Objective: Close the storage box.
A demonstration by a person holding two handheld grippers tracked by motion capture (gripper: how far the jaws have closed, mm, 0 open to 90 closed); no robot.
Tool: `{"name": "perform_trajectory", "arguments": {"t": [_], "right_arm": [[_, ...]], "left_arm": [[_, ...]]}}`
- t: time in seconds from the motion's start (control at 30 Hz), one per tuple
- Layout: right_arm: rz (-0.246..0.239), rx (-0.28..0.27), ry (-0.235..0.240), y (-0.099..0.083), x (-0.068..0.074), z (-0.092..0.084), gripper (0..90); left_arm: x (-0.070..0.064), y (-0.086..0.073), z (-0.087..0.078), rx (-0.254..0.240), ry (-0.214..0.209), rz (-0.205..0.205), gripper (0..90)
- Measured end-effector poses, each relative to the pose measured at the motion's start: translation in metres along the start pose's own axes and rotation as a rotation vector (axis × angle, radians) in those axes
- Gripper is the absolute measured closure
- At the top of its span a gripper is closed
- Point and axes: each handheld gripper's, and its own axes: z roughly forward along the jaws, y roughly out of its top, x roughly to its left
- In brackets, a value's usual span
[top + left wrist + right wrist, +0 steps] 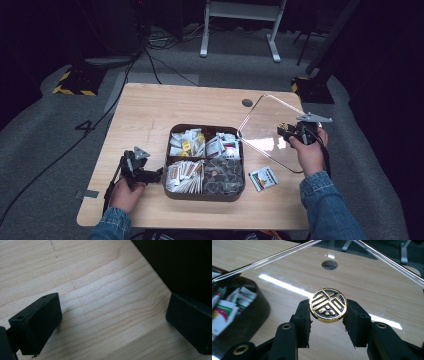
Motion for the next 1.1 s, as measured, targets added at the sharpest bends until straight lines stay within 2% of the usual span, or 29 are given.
{"name": "perform_trajectory", "arguments": {"t": [0.47,0.63,1.1], "right_arm": [[-0.099,-0.025,0.136,0.029,0.059,-0.013,58.8],[-0.122,-0.020,0.184,0.035,0.074,-0.013,58.8],[-0.205,-0.010,0.264,0.043,0.116,-0.007,58.8]], "left_arm": [[0.000,0.000,0.000,-0.002,0.002,0.001,0.6],[0.000,0.000,0.000,0.001,0.000,0.001,0.6],[0.000,0.000,0.000,0.001,0.000,0.002,0.6]]}}
